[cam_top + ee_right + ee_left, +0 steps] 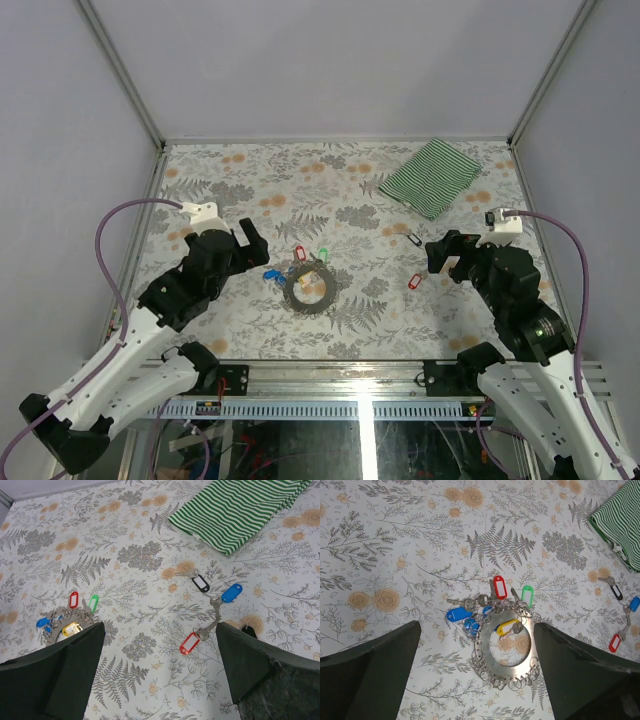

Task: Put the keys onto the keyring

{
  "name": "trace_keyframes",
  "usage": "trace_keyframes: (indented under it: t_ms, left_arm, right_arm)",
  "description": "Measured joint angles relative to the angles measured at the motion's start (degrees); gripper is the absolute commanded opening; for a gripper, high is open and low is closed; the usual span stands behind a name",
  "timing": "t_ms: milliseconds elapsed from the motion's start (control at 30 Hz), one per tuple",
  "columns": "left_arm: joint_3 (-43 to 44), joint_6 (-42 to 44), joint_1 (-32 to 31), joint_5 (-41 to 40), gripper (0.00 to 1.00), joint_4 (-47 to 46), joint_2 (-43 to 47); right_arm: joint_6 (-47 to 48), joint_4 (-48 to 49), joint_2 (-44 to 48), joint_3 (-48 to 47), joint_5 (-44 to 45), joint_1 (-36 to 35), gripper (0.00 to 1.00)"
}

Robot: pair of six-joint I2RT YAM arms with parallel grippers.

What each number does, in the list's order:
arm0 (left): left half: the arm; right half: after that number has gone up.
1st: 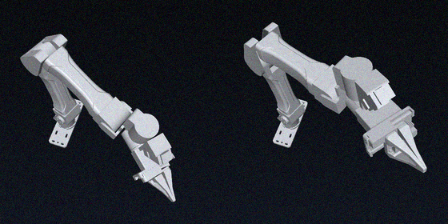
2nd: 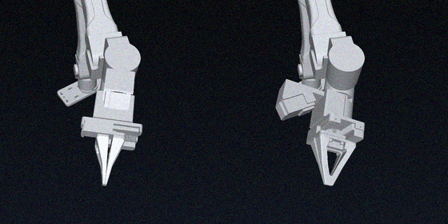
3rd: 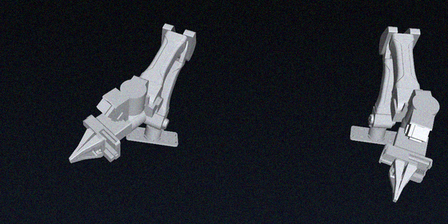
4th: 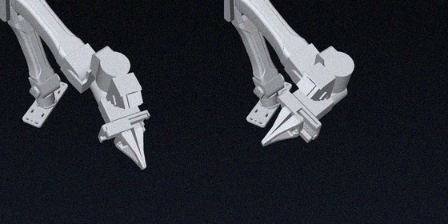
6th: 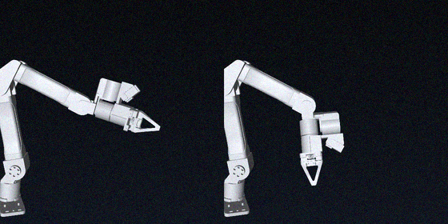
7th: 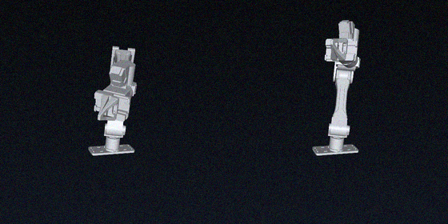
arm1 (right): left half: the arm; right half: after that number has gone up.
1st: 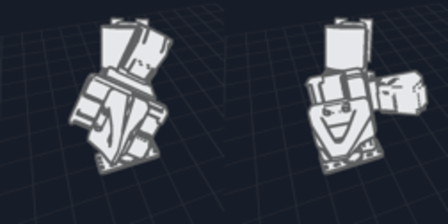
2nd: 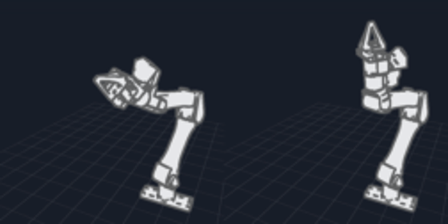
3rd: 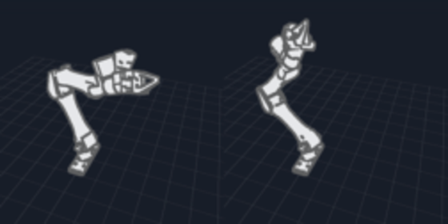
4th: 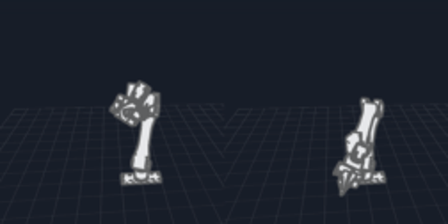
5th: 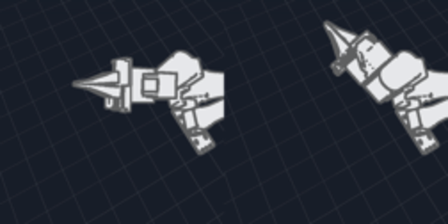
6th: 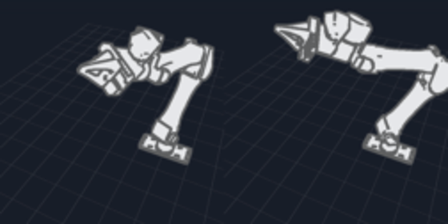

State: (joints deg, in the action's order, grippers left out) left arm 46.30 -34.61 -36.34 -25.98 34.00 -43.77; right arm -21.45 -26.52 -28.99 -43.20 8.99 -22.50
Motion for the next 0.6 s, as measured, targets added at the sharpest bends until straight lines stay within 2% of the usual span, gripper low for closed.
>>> trace_keyframes:
  t_ms: [433, 600]
  left_arm:
    - [0.0, 0.5, 0.0, 0.3, 1.00, 0.0, -1.5]
    - [0.1, 0.9, 0.0, 3.5, 1.00, -0.2, -6.5]
  right_arm:
    - [0.4, 0.0, -1.0, 0.2, -1.0, 0.0, 1.00]
    - [0.6, -1.3, -8.3, -1.7, -5.2, 0.0, 1.00]
